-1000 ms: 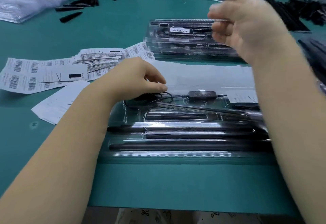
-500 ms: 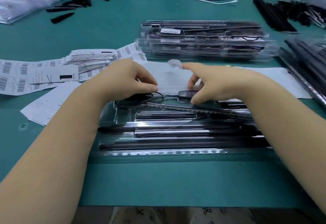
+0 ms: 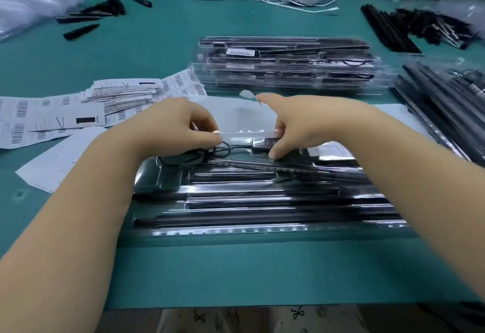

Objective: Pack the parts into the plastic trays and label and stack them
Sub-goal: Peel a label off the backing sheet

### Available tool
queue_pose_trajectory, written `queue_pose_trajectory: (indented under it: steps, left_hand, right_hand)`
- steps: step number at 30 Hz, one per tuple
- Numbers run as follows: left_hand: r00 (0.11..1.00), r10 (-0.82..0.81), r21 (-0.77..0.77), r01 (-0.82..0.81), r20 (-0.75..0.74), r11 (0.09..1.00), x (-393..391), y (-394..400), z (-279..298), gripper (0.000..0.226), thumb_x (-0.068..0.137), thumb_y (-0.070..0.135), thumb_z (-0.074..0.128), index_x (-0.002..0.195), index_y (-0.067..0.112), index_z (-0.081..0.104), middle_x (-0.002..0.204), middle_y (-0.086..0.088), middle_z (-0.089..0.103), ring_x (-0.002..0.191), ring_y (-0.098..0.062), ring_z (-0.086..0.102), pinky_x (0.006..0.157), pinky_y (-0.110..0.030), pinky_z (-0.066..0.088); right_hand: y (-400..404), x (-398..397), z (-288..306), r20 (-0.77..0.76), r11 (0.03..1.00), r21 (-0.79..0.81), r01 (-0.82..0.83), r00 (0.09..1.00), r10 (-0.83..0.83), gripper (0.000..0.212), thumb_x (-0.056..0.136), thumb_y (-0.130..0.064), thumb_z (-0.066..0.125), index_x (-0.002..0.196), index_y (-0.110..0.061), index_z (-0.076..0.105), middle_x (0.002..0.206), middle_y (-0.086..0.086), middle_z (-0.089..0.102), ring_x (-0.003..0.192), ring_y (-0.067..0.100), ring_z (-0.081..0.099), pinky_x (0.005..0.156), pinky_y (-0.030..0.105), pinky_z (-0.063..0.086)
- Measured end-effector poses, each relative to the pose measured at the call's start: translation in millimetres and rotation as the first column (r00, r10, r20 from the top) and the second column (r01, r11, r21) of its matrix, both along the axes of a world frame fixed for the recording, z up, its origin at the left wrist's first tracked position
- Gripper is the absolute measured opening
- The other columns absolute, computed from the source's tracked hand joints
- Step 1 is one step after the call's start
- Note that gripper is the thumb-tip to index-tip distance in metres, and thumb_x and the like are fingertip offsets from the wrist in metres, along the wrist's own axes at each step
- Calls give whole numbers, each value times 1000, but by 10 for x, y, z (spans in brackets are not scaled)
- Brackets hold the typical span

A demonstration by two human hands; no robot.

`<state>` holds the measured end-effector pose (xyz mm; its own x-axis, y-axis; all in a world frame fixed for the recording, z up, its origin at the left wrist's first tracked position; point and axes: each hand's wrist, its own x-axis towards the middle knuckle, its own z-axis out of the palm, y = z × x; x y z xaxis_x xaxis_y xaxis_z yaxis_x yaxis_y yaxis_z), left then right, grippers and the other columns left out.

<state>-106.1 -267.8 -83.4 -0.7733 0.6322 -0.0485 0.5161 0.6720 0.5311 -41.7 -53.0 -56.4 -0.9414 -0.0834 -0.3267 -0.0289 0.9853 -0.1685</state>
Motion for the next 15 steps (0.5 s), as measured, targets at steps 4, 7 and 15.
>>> queue_pose_trajectory:
  steps: [4,7,15]
  left_hand:
    - [999,-16,22,15,46,1000,57,-33,132,17,78,46,68,79,30,65,75,10,68,72,-10,62,73,-33,49]
    - [995,15,-1,-15,96,1000,-2,-216,347,33,62,66,69,85,43,64,72,14,70,62,-3,61,67,-29,45]
    - [978,-99,454,6,183,891,-100,-694,556,57,56,59,81,101,26,73,74,-4,70,63,-22,69,61,-27,58]
  right_hand:
    - [30,-3,167,36,999,19,-35,999,34,95,72,-50,74,148,-31,20,88,-23,44,87,12,54,72,30,43]
    - [81,31,190,24,993,-113,-16,1000,18,86,70,-41,72,144,-32,31,78,-17,57,63,-2,53,50,18,38]
    - [395,206,428,-35,935,-354,-9,999,-4,90,71,-26,75,147,-30,27,70,-9,71,56,-2,59,59,27,38]
